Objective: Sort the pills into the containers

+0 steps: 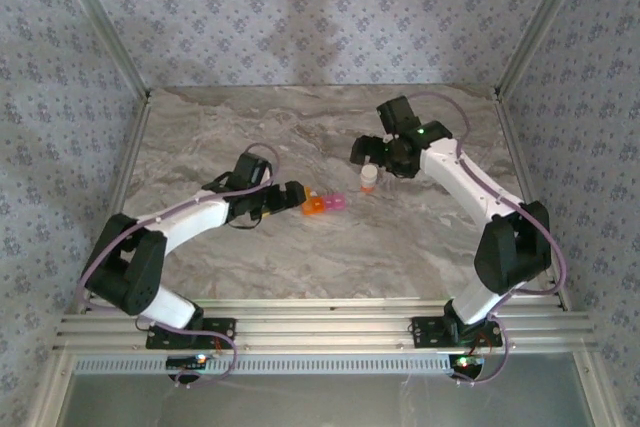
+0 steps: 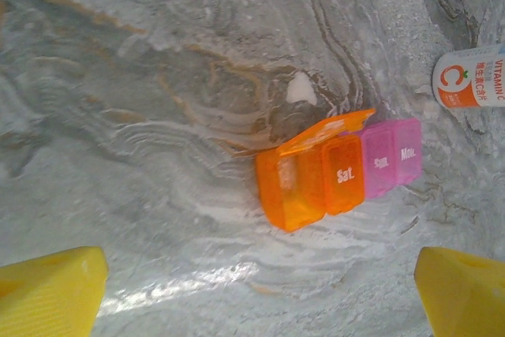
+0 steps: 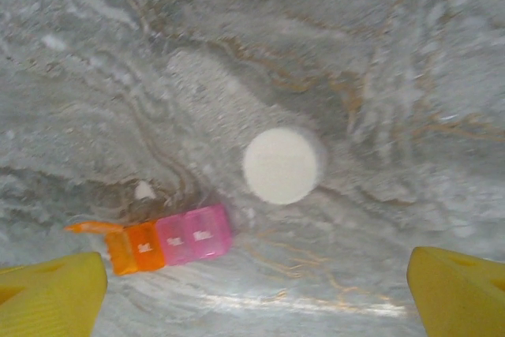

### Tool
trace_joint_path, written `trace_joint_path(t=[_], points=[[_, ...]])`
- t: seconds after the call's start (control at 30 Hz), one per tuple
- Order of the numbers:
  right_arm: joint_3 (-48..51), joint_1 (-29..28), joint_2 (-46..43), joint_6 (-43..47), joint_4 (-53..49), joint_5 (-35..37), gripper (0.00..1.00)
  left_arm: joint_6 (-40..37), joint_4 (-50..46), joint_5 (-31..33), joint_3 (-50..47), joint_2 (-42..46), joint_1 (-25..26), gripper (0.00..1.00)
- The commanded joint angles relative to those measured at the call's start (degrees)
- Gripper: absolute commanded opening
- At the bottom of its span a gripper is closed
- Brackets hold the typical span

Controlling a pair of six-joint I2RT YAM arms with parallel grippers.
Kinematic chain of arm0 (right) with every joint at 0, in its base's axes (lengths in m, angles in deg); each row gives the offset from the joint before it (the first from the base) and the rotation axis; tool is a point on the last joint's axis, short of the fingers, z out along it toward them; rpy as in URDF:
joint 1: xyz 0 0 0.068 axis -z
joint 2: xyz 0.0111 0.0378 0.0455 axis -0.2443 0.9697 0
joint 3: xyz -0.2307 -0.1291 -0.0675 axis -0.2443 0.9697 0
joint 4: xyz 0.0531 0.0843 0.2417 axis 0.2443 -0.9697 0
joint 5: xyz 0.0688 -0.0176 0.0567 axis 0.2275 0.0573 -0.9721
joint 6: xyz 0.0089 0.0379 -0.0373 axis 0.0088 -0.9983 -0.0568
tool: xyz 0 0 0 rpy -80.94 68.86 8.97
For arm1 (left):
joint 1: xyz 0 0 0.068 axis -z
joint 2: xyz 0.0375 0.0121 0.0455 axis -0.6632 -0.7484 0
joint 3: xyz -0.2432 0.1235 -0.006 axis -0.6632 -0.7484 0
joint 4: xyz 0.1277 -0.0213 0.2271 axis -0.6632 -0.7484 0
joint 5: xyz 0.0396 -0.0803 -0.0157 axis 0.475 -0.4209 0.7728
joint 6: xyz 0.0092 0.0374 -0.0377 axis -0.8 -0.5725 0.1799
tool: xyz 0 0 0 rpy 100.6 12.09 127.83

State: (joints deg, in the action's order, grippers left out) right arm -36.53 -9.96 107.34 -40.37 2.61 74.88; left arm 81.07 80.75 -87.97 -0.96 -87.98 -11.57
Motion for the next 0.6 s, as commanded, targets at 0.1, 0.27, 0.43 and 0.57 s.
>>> trace_joint_path(t=[0.1, 0.27, 0.43, 0.57], points=[[-1.47, 3.92, -3.55, 4.59, 0.24, 3.29, 1.00, -0.21, 1.78, -0.55, 5.43, -4.22, 2.27, 0.99], [4.98, 13.01, -3.97, 0.24, 8.67, -11.39, 1.00, 1.34, 3.72, 0.77, 7.55, -8.11, 3.82, 0.99], [8.47, 15.63, -2.49, -0.49, 14.26, -15.47, 1.00, 3.07, 6.31, 3.10, 7.69, -11.06, 6.13, 1.00], [7.20, 16.01, 0.20, 0.28, 13.94, -17.10, 0.98, 4.40, 6.86, 4.12, 8.22, -12.29, 7.21, 0.99]])
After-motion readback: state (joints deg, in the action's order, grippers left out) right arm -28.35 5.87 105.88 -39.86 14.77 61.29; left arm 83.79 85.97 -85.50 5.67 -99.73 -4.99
